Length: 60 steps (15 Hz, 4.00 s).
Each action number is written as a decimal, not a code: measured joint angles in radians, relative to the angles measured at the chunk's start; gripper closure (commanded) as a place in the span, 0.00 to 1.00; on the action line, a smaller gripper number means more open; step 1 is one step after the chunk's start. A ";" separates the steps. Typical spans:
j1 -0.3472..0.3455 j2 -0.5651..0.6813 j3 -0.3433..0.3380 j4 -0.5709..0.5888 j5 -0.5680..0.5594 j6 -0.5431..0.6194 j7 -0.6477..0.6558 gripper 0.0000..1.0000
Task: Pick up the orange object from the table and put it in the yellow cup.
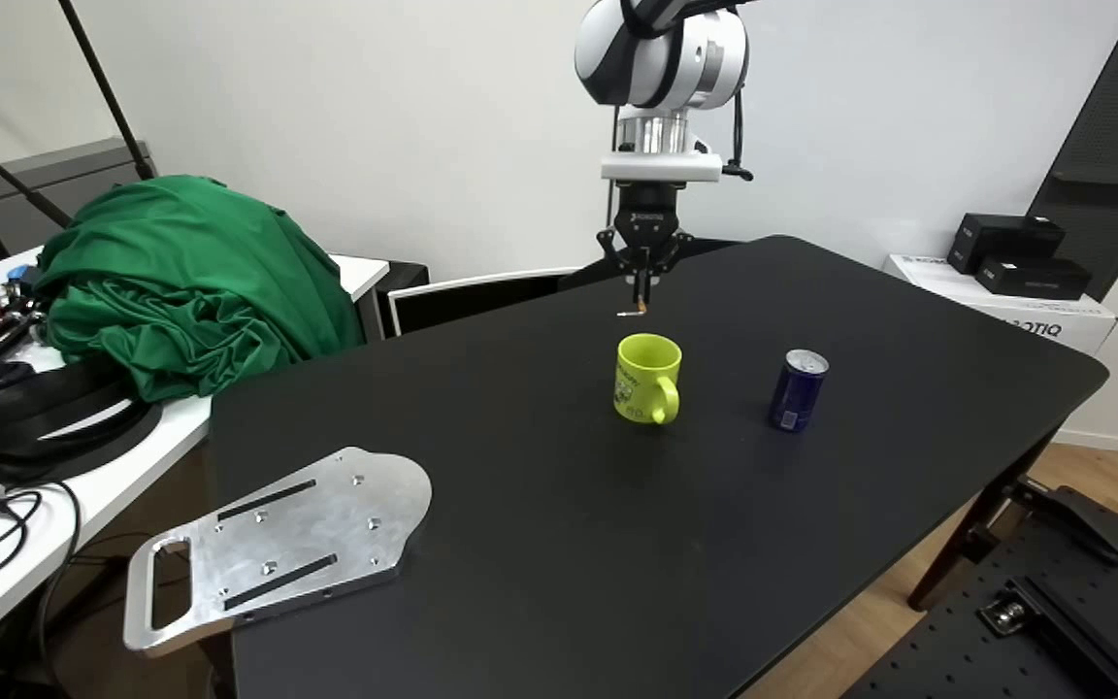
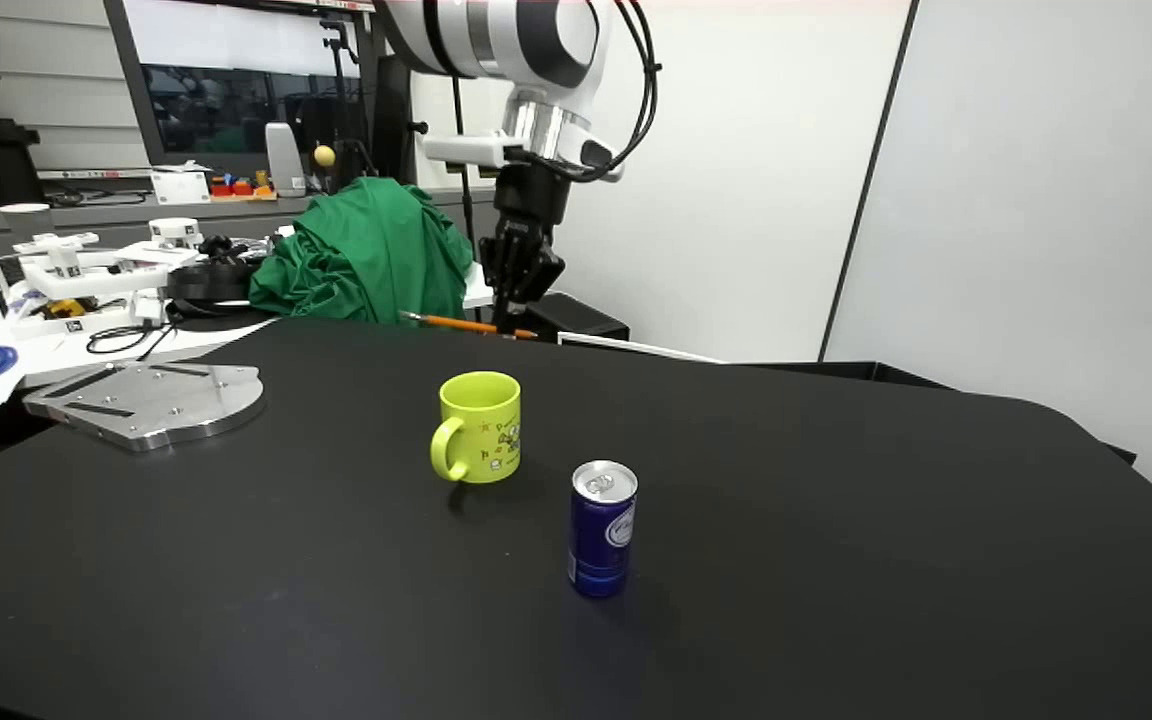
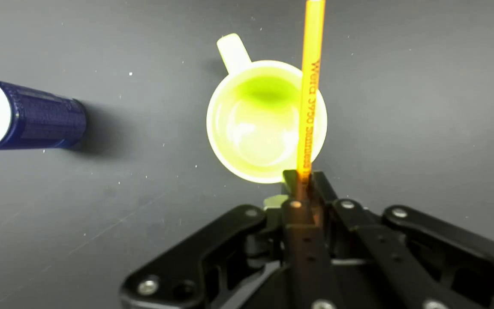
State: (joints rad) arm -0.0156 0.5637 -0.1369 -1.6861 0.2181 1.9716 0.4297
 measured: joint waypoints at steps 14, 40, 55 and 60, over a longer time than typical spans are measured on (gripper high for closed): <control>-0.100 0.121 0.032 0.134 0.196 -0.320 0.000 0.98; -0.255 0.305 0.010 0.185 0.540 -0.399 0.000 0.98; -0.259 0.314 0.006 0.195 0.548 -0.406 0.000 0.09; -0.249 0.307 0.011 0.201 0.545 -0.425 -0.052 0.00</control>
State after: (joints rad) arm -0.2642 0.8708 -0.1256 -1.4847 0.7632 1.5465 0.3772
